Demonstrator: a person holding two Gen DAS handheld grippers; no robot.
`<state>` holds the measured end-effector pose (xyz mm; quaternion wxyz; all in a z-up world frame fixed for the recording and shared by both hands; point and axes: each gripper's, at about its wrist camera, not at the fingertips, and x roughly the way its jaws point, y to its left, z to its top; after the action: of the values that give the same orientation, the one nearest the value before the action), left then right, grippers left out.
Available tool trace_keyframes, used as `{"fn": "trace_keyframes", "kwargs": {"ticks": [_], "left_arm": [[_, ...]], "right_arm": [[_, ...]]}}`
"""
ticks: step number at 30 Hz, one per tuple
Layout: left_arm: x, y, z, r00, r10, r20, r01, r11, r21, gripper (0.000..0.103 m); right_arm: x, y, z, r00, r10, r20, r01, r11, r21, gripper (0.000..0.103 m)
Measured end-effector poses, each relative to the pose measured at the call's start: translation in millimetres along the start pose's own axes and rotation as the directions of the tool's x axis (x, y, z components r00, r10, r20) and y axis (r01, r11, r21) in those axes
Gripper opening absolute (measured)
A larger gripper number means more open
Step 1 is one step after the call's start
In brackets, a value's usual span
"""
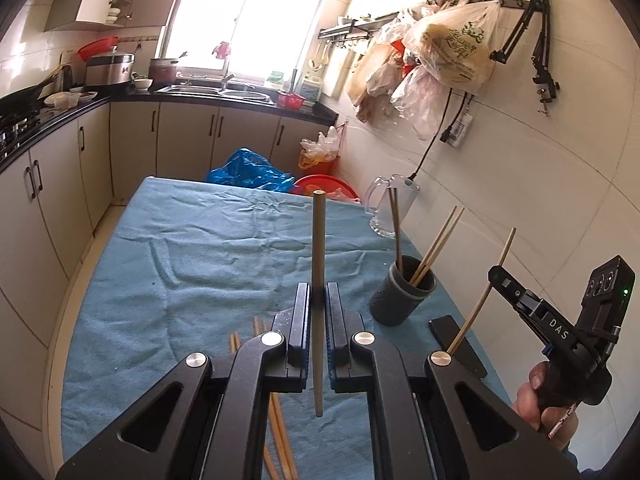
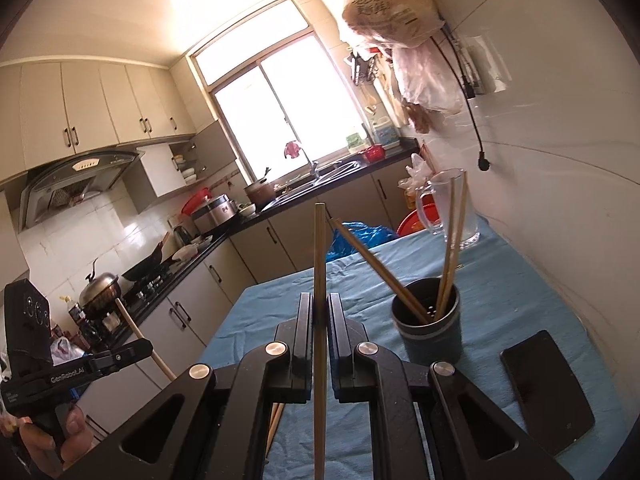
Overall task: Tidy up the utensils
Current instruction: 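Lift both chopsticks upright and carry them toward the black cup, then lower the chopsticks into the black cup and open both tools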
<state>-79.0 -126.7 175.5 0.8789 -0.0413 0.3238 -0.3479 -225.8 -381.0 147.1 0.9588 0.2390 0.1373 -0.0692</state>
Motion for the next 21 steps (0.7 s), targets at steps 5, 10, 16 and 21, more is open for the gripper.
{"fn": "trace_keyframes", "kwargs": {"ticks": [5, 10, 16, 21], "left_arm": [[6, -16, 8, 0.999, -0.034, -0.010, 0.034, 0.999, 0.023, 0.006], [14, -36, 18, 0.998, -0.060, -0.010, 0.061, 0.997, 0.052, 0.006], [24, -59, 34, 0.996, -0.089, 0.000, 0.088, 0.993, 0.075, 0.006], [36, -75, 52, 0.995, -0.101, 0.006, 0.100, 0.991, 0.087, 0.006]], "right_arm": [[-7, -12, 7, 1.000, -0.018, 0.024, 0.017, 1.000, 0.017, 0.007], [-16, -24, 14, 0.998, -0.041, 0.053, 0.039, 0.999, 0.032, 0.007], [-28, -40, 27, 0.992, -0.075, 0.097, 0.070, 0.996, 0.054, 0.007], [-35, -53, 44, 0.986, -0.101, 0.129, 0.092, 0.993, 0.070, 0.007]]}}
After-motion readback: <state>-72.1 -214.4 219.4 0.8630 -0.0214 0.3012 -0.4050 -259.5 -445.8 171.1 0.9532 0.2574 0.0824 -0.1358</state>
